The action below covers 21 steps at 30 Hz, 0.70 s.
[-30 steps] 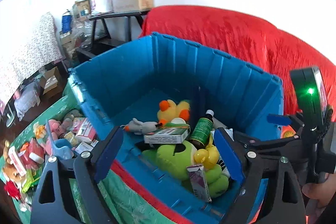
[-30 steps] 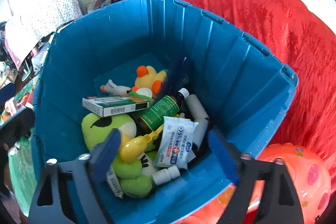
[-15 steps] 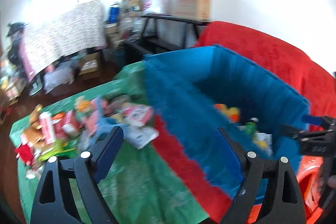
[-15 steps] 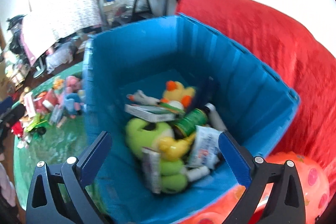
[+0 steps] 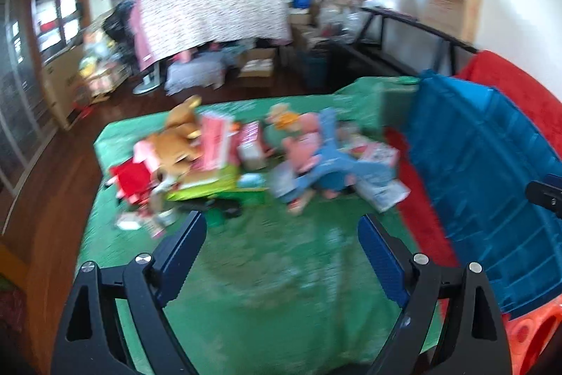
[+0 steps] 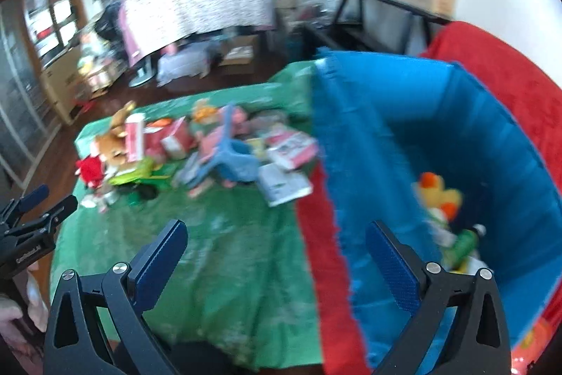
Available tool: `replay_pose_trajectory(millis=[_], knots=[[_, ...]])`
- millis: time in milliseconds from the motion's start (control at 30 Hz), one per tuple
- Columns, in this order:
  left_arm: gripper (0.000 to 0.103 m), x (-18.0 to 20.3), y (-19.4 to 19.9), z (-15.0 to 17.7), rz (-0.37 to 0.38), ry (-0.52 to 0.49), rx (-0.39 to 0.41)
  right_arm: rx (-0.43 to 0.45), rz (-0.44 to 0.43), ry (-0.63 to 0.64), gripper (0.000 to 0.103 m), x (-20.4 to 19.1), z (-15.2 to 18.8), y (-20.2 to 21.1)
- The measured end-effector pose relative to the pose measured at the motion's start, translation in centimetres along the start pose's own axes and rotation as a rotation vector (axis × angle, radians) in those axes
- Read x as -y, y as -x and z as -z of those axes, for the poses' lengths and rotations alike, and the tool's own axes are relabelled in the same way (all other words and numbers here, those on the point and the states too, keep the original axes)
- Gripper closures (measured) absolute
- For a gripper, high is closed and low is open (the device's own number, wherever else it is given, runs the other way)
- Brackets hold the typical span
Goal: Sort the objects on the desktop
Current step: 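Return both tools from the bin to the table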
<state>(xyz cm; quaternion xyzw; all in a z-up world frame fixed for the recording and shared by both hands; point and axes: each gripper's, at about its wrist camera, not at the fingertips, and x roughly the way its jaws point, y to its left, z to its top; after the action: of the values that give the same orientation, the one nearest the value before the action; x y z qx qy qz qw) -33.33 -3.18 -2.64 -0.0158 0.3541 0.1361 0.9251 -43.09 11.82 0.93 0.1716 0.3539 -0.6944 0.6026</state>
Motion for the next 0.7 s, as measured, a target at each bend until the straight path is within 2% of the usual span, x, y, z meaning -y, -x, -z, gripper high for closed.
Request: replay_pose_trajectory(millis=[200,333,500,700], knots=[[0.014,-7.4,-2.7,3.1,-0.094,0.084,-0.089,-0.077,-0.022,0.028,0.001,-4.1,0.4,-4.0],[0.015,-11.0,-5.1,5.4,-0.132,0.13,-0.163,-0.144,-0.011,0.013,0.001,-4.9,1.3,-7.3],[0.015,-14.1,-9.1,7.4,-0.149,0.185,-0.254,-0.253,0.007,-0.047,0.0,-4.4,3.0,-12.8],[0.015,-14.9,-14.8,8.0,-0.136,0.197,-0.323,-0.357,0.022,-0.089,0.001,-4.1,4.1,-18.5]])
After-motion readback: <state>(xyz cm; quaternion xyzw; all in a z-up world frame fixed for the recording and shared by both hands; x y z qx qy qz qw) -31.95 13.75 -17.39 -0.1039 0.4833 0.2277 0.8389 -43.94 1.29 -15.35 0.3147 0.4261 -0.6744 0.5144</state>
